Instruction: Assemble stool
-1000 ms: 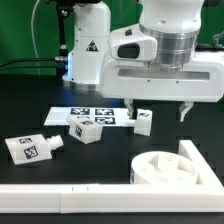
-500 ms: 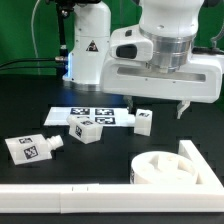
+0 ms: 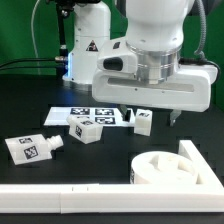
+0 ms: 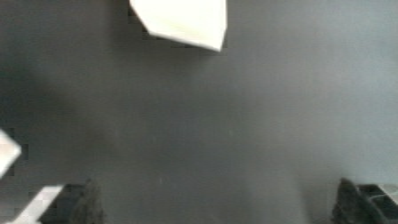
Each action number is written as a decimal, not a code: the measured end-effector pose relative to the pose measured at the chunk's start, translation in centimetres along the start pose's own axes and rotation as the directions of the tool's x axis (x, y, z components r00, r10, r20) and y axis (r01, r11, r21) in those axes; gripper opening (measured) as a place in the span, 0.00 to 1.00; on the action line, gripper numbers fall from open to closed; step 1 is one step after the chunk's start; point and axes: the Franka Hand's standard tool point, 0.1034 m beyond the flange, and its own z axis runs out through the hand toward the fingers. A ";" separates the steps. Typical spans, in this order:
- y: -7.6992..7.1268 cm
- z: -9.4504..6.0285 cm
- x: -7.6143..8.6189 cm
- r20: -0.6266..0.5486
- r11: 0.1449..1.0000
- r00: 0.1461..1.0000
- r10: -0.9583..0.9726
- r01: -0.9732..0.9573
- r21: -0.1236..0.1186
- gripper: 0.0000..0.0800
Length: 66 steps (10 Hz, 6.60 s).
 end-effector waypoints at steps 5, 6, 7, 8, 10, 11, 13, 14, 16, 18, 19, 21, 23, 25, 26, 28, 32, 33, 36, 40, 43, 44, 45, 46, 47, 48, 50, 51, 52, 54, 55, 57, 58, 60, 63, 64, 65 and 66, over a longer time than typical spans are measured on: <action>0.0 0.9 -2.0 0.174 0.999 0.983 0.050 -0.052 0.009 0.81; 0.3 0.4 -2.2 0.238 0.997 0.969 0.067 -0.072 0.014 0.81; 0.7 0.1 -2.4 0.316 0.997 0.946 0.075 -0.082 0.010 0.81; 1.0 0.5 -2.2 0.377 0.996 0.923 0.080 -0.085 -0.001 0.81; 1.4 1.0 -2.1 0.463 0.996 0.882 0.085 -0.088 -0.017 0.81; 1.2 1.7 -2.3 0.484 0.994 0.869 0.101 -0.105 -0.021 0.81; 1.0 1.8 -2.5 0.485 0.994 0.869 0.103 -0.104 -0.025 0.81; 1.0 1.8 -2.5 0.486 0.994 0.868 0.104 -0.105 -0.025 0.81; 0.7 2.9 -5.0 0.565 0.991 0.815 0.130 -0.133 -0.036 0.81; 0.8 3.5 -5.4 0.582 0.990 0.802 0.133 -0.135 -0.040 0.81; 0.8 3.4 -5.4 0.582 0.990 0.802 0.133 -0.135 -0.040 0.81; 0.9 3.6 -5.5 0.584 0.990 0.800 0.135 -0.136 -0.042 0.81; 1.3 5.2 -6.3 0.600 0.988 0.786 0.148 -0.144 -0.055 0.81; 1.3 5.2 -6.2 0.599 0.988 0.787 0.148 -0.144 -0.055 0.69; 1.3 5.2 -6.3 0.600 0.988 0.786 0.148 -0.144 -0.055 0.51; 1.3 5.1 -6.3 0.601 0.988 0.786 0.147 -0.143 -0.055 0.40; -0.2 -3.4 -4.9 0.535 0.995 0.840 0.086 -0.100 -0.003 0.40; -0.3 -5.7 -4.4 0.441 0.998 0.895 0.059 -0.065 -0.001 0.40; -1.0 -5.5 -3.9 0.262 0.999 0.964 0.039 -0.043 0.008 0.40; -3.7 -11.9 0.8 -0.053 0.996 0.994 -0.092 0.091 -0.017 0.40; -4.6 -11.4 1.3 -0.259 0.994 0.961 -0.094 0.104 0.025 0.40; -4.4 -11.0 2.1 -0.320 0.992 0.941 -0.114 0.125 0.015 0.40; -4.7 -11.7 3.6 -0.385 0.985 0.908 -0.169 0.171 -0.029 0.40; -4.8 -12.7 5.0 -0.438 0.969 0.865 -0.244 0.235 -0.075 0.40; -5.2 -13.3 6.0 -0.507 0.948 0.803 -0.314 0.293 -0.124 0.40; -6.1 -12.9 5.9 -0.575 0.929 0.735 -0.360 0.338 -0.149 0.40; -6.5 -12.4 5.5 -0.644 0.926 0.680 -0.350 0.356 -0.127 0.40; -6.2 -12.0 5.7 -0.632 0.901 0.656 -0.412 0.399 -0.172 0.40; -5.4 -10.9 6.6 -0.603 0.865 0.632 -0.487 0.446 -0.231 0.40; -4.3 -10.5 8.7 -0.584 0.802 0.562 -0.586 0.504 -0.321 0.40; -4.0 -10.4 9.2 -0.574 0.787 0.549 -0.608 0.516 -0.339 0.40; -4.2 -10.3 9.0 -0.576 0.789 0.551 -0.604 0.515 -0.334 0.40; -4.3 -10.2 9.1 -0.576 0.785 0.546 -0.609 0.519 -0.338 0.40; -6.3 -10.6 10.3 -0.574 0.726 0.465 -0.674 0.561 -0.398 0.40; -7.0 -10.4 10.8 -0.571 0.702 0.434 -0.697 0.576 -0.419 0.40; -7.0 -10.3 10.7 -0.571 0.702 0.434 -0.697 0.576 -0.419 0.40; -7.0 -10.3 10.8 -0.572 0.701 0.431 -0.698 0.576 -0.421 0.40; -7.0 -9.9 10.9 -0.572 0.699 0.428 -0.699 0.578 -0.422 0.40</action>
Offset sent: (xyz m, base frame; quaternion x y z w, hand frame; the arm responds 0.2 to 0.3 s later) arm -0.0131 0.0304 -0.0082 0.0597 -0.1168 0.0423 0.9905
